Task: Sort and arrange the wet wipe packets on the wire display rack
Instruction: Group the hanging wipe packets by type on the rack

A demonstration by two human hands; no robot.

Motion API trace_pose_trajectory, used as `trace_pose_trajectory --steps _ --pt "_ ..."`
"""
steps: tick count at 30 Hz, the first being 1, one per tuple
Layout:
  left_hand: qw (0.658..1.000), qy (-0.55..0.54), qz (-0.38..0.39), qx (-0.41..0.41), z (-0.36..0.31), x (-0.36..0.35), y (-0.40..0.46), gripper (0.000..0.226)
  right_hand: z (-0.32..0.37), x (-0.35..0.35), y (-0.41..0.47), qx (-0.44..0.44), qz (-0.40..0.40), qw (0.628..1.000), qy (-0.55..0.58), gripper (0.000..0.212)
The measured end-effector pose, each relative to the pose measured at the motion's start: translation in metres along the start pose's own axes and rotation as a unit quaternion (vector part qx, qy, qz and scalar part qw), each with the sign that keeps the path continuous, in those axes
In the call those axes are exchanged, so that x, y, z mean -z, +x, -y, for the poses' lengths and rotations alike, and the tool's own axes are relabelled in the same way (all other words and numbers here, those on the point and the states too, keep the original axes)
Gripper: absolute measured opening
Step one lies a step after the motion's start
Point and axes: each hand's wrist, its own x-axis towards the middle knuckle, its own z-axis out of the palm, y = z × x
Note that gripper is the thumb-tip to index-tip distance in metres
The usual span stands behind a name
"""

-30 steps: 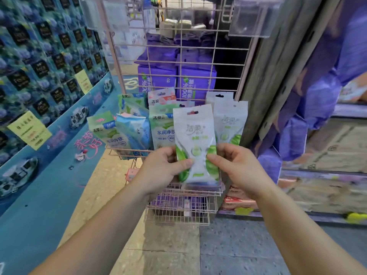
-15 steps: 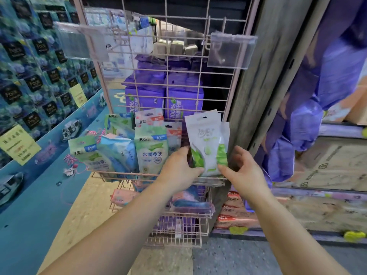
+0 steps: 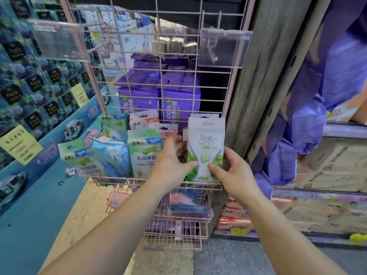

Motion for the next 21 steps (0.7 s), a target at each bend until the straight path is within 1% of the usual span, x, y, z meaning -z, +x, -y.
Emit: trace_pose_trajectory --steps 2,4,5,6,7,8,9,11,13,14,16,18,20,21 --pt "0.998 0.019 0.036 0.055 -0.004 0.000 0.006 0.074 0.003 0.002 0.001 -0.002 -0.007 0.999 -0.035 0.052" --pt "0.989 0.014 0.107 0.096 -0.005 -0.002 0.014 0.061 0.007 0.004 0.003 -0.028 0.005 0.997 -0.079 0.068" --pt "0.984 -0.005 0.138 0.113 -0.005 -0.004 0.017 0.054 0.007 0.003 0.004 -0.048 0.019 0.995 -0.080 0.069" --pt "0.980 -0.029 0.155 0.124 -0.004 -0.006 0.021 0.046 0.007 0.001 0.006 -0.063 0.028 0.995 -0.074 0.064" --pt "0.977 -0.050 0.162 0.127 -0.003 -0.008 0.024 0.038 0.008 -0.002 0.007 -0.069 0.026 0.994 -0.078 0.055" --pt "0.977 -0.068 0.162 0.123 -0.003 -0.009 0.026 0.034 0.004 -0.005 0.009 -0.065 0.022 0.994 -0.090 0.054" --pt "0.976 -0.083 0.161 0.120 0.001 -0.009 0.027 0.035 -0.001 -0.008 0.011 -0.060 0.024 0.993 -0.098 0.056" --pt "0.977 -0.098 0.156 0.108 0.009 -0.008 0.029 0.049 -0.001 -0.013 0.012 -0.027 0.030 0.995 -0.094 0.064" --pt "0.984 -0.083 0.132 0.086 0.016 -0.005 0.028 0.075 0.004 -0.015 0.010 0.006 0.024 0.997 -0.068 0.074" --pt "0.989 -0.066 0.112 0.070 0.017 -0.003 0.027 0.082 0.005 -0.013 0.010 0.016 0.019 0.998 -0.060 0.078" --pt "0.994 -0.034 0.091 0.043 0.015 -0.001 0.026 0.080 0.006 -0.012 0.008 0.024 0.012 0.998 -0.055 0.080" --pt "0.993 -0.004 0.116 0.032 0.011 -0.003 0.027 0.082 0.003 -0.014 0.008 0.014 0.002 0.999 -0.052 0.075" --pt "0.985 0.035 0.170 0.027 0.010 -0.005 0.027 0.098 -0.001 -0.016 0.006 -0.009 -0.010 0.999 -0.047 0.069" --pt "0.982 0.043 0.181 0.039 0.011 -0.005 0.027 0.102 -0.005 -0.017 0.005 -0.020 -0.012 0.999 -0.040 0.067"
